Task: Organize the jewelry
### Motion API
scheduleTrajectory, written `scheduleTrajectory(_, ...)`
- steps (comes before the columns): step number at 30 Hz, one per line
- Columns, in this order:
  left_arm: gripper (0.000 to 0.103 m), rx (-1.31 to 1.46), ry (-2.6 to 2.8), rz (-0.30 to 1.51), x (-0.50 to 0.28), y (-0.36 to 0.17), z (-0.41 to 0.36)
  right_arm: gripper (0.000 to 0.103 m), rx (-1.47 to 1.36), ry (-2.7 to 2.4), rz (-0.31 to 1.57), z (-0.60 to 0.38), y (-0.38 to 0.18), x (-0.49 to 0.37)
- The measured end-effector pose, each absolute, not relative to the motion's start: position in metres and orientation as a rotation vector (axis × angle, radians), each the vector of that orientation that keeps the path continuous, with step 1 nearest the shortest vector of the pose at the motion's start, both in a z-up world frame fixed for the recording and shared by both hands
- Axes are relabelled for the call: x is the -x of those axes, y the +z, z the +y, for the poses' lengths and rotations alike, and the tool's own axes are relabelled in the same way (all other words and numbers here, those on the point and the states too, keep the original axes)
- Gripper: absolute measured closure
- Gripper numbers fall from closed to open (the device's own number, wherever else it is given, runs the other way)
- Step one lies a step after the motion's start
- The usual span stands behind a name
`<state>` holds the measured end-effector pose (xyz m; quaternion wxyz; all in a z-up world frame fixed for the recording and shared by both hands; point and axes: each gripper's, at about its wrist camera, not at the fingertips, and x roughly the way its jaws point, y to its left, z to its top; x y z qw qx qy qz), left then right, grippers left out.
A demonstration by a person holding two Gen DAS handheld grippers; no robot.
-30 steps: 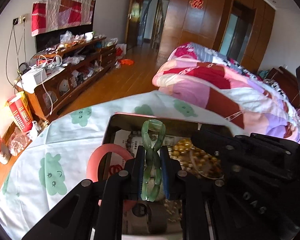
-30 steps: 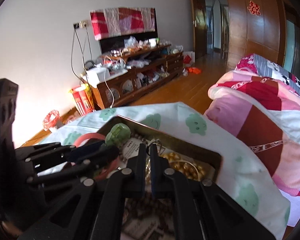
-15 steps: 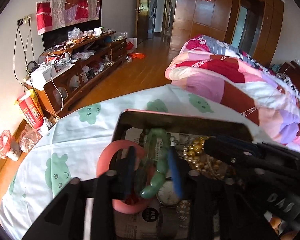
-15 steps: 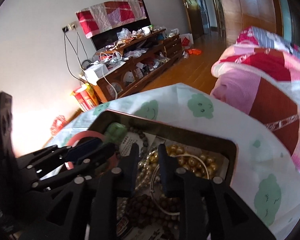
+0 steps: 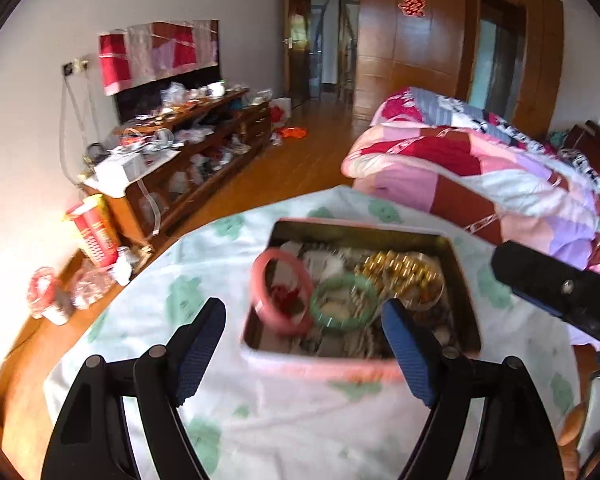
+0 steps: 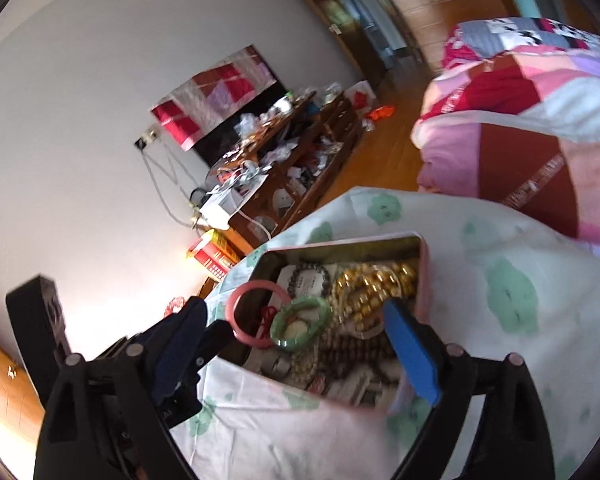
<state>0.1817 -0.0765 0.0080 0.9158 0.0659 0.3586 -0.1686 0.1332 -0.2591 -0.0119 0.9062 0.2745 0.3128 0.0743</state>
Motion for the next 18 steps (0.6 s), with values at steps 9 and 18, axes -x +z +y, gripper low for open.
scheduleTrajectory(9, 0.022, -0.129, -0.190, 0.746, -0.122, -0.007, -0.040, 0.011, -0.419, -0.023, 0.665, -0.228, -0.013, -0.070)
scheduleTrajectory(18, 0.022, -0.129, -0.132, 0.706, -0.076, -0.004, -0.025, 0.005, -0.273, -0.105, 0.607, -0.202, -0.005, -0.017)
